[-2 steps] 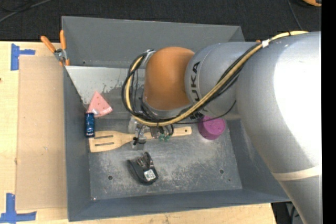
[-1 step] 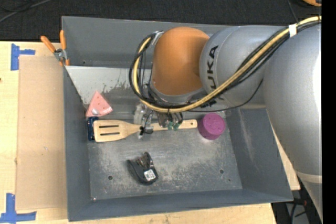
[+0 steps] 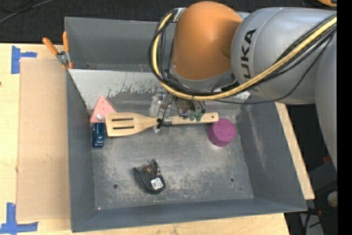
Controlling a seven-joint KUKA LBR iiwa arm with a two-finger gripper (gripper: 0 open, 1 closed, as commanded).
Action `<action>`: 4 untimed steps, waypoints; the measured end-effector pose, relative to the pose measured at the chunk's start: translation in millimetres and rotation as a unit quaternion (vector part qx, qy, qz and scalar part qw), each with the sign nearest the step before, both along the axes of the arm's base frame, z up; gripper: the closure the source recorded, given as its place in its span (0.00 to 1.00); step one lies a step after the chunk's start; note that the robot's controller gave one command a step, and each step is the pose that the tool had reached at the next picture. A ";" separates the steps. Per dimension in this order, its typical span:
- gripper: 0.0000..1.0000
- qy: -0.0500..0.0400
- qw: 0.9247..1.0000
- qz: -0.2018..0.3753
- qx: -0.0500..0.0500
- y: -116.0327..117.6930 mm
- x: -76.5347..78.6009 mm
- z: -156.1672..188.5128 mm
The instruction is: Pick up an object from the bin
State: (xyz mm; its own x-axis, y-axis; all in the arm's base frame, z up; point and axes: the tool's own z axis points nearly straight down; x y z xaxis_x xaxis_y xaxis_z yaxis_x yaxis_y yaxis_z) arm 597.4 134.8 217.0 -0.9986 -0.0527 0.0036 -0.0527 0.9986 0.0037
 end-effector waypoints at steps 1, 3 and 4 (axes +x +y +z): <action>1.00 -0.002 1.000 0.000 0.000 -1.1 1.0 59.3; 1.00 -0.007 0.995 0.098 0.002 11.5 10.7 -38.2; 1.00 -0.001 0.996 0.094 0.000 5.9 12.9 -53.5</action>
Offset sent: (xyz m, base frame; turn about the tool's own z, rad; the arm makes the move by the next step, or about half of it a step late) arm 0.0184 -0.0022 -0.0481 -0.0689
